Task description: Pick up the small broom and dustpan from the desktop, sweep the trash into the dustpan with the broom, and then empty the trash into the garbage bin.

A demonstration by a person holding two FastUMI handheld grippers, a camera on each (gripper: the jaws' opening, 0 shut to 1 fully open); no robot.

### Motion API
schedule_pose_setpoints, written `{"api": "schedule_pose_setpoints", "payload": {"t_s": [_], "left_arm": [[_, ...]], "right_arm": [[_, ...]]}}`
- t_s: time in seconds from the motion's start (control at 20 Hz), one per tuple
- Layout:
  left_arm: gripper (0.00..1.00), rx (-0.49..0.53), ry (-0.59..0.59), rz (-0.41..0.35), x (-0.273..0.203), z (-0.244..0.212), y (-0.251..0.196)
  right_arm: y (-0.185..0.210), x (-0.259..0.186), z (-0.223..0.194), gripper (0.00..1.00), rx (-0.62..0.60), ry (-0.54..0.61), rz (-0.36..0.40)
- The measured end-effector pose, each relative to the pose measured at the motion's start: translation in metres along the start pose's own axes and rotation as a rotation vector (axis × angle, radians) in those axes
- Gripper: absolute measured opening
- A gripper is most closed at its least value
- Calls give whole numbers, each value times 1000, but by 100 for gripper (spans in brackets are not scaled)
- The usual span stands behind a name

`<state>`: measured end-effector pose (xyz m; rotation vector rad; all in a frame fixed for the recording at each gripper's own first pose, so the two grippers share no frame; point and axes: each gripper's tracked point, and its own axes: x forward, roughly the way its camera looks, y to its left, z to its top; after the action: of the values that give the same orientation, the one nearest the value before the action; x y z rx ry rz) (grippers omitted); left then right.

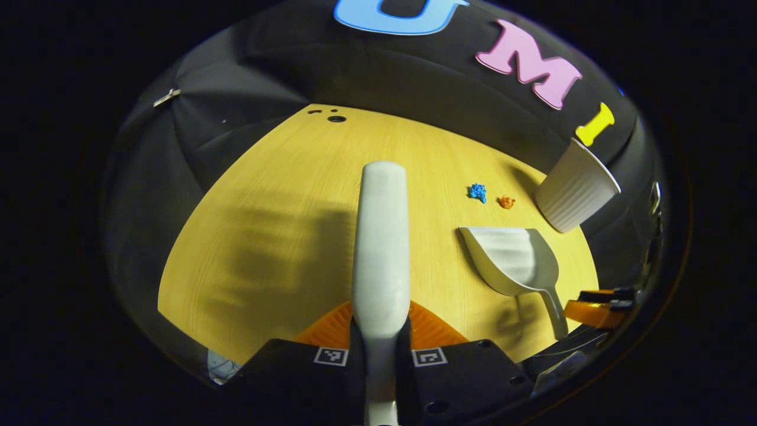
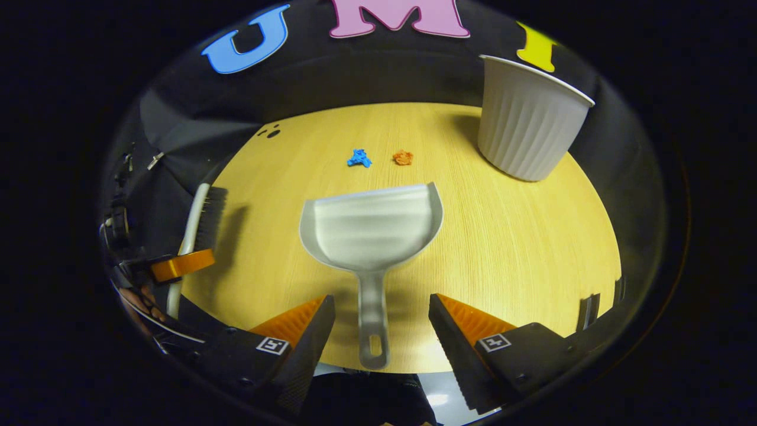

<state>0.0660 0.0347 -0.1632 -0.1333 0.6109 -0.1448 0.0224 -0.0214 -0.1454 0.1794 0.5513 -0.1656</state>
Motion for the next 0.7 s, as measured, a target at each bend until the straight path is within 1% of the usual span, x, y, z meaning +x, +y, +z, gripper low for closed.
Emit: {"api": "schedule_pose_setpoints", "payload": {"t_s": [0.05,0.15,0.25,0.35,0.45,0.55,0.6,0.65,0.7], "left_arm": [[25,8,-1,13,-5,-4,4],[25,29,4,39,-15,-11,8],[24,28,13,42,-24,-18,5],[25,19,23,38,-29,-24,-1],[25,19,31,43,-33,-27,-5],[25,26,40,66,-35,-29,-6],[25,22,37,71,-36,-28,-7],[25,14,34,71,-37,-27,-11],[25,9,32,70,-37,-24,-13]], "right_arm": [[-1,8,-2,100,8,10,-3],[-2,21,-4,99,4,31,-7],[0,31,-4,99,-13,42,-6],[4,44,-6,99,-27,56,1],[4,56,-9,99,-39,76,-14],[3,66,-11,98,-55,91,-31],[5,69,-13,95,-60,105,-25],[4,73,-15,86,-66,116,-29],[3,77,-15,82,-74,121,-35]]}}
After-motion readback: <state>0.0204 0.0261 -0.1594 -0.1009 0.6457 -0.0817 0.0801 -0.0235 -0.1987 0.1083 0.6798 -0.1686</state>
